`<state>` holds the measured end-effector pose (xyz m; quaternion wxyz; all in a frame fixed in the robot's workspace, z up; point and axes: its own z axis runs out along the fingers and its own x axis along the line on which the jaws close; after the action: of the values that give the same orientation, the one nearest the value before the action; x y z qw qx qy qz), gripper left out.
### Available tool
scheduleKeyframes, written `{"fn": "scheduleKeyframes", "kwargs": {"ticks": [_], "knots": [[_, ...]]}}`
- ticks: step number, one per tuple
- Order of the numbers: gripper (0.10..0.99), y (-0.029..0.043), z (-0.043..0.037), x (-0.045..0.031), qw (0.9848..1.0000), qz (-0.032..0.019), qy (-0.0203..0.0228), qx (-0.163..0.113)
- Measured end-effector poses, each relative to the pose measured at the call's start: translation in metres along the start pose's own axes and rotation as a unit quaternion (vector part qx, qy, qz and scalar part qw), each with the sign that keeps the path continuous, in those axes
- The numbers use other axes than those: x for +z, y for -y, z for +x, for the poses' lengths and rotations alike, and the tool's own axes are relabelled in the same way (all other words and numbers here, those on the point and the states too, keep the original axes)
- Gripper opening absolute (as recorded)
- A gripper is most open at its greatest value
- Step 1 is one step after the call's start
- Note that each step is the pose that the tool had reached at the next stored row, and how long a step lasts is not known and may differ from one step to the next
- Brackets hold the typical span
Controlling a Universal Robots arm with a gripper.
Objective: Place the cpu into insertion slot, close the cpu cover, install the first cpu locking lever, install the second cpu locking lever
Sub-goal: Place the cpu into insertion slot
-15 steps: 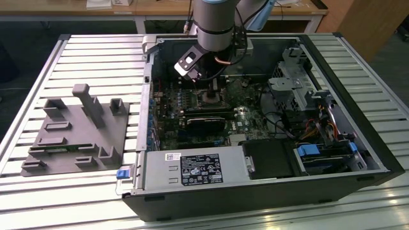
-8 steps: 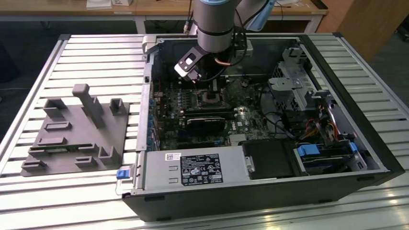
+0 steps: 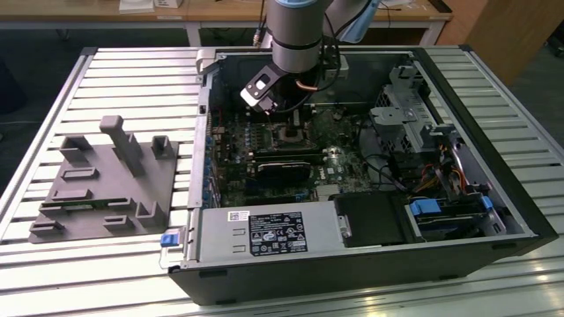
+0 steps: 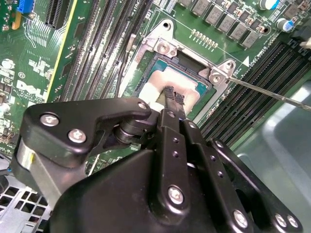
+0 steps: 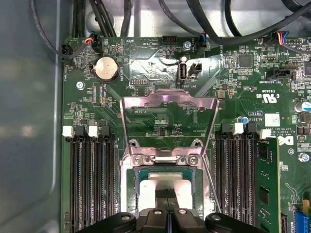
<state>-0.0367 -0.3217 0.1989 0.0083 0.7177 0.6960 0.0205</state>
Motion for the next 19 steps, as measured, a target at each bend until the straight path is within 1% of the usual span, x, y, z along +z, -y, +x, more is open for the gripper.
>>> {"fn": "scheduleKeyframes", "kwargs": {"ticks": [4, 7, 12, 19], "knots": [[0.106, -0.0001, 0.0002, -0.0008, 1.0, -0.0004, -0.0003, 0.0], [0.106, -0.0003, 0.0001, -0.0057, 1.0, -0.0001, 0.0004, 0.0], [0.106, -0.0008, 0.0004, -0.0195, 1.0, -0.0005, 0.0004, 0.0], [0.106, -0.0018, 0.0008, -0.0426, 1.0, -0.002, 0.0004, 0.0]]}}
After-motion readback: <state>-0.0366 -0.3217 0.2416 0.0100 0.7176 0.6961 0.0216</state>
